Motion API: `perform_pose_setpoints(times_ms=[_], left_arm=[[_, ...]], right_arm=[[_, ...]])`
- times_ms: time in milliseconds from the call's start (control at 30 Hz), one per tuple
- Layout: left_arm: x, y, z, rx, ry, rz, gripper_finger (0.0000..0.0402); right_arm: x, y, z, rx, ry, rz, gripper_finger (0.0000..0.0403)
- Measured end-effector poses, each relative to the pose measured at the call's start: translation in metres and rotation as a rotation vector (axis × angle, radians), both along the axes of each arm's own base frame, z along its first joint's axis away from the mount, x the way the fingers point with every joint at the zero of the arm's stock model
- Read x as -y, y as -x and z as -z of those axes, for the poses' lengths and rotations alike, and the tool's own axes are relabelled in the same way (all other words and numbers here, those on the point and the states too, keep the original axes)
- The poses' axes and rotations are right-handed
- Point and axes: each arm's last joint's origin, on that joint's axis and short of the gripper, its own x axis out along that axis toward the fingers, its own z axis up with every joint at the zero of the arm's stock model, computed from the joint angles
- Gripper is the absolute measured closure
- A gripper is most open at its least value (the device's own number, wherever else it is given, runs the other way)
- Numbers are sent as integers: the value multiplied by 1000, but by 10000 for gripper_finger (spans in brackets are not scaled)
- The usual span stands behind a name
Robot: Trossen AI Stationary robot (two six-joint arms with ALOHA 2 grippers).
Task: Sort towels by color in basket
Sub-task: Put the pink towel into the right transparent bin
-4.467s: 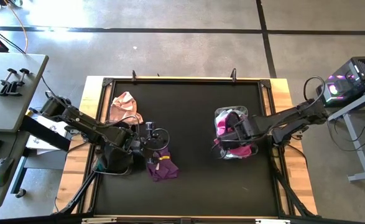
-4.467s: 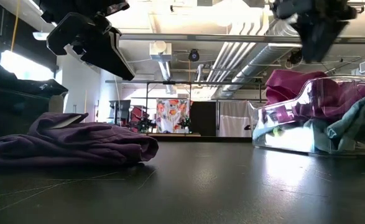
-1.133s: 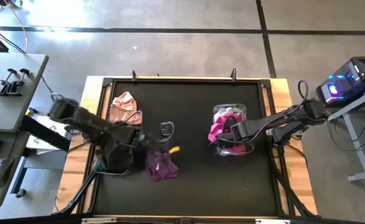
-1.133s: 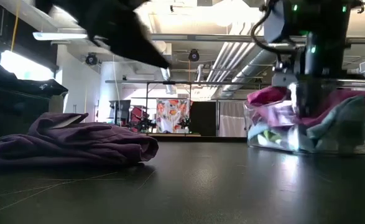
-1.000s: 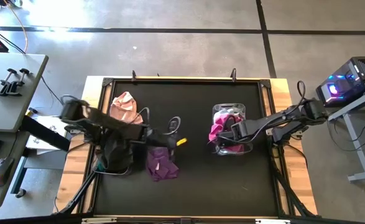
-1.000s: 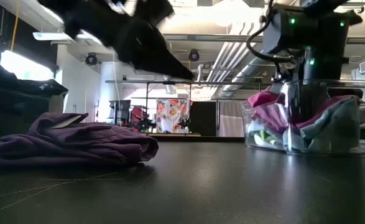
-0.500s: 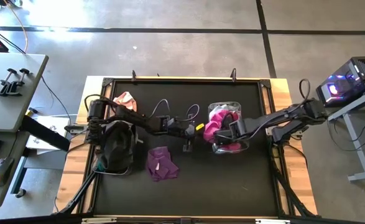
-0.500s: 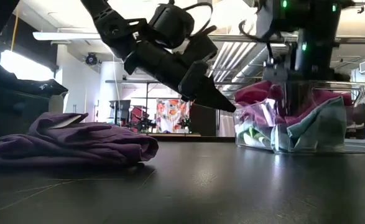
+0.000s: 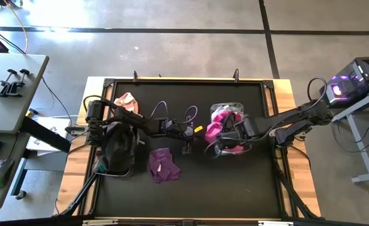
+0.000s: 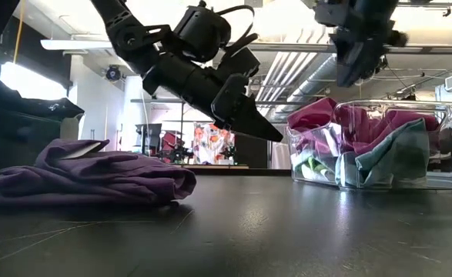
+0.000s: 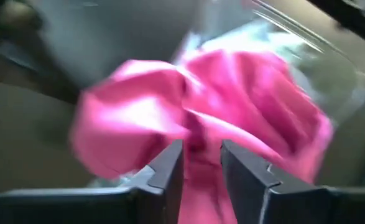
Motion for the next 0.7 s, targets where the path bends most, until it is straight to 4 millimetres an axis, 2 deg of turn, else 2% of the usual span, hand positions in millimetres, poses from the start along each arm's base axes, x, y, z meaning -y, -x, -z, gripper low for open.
perform_pose_setpoints(times_ms=[167,267,467,567,633,700], left_arm=[[0,3,3,16,1,-1,401],[0,3,4,10,1,-1,401],[4,4,4,3,-19,21,401],[8,4,4,-5,-19,30,401],[12,8,-2,-24,-32,35,401],[19,13,-18,-22,-90,24,401]], right_arm=[[8,-20,16,98,-53,-135,329],[20,-23,31,114,-95,-147,342],[47,-7,69,25,-156,16,367],[56,0,89,35,-166,70,377],[59,2,101,66,-172,77,382],[60,4,110,91,-178,59,385]])
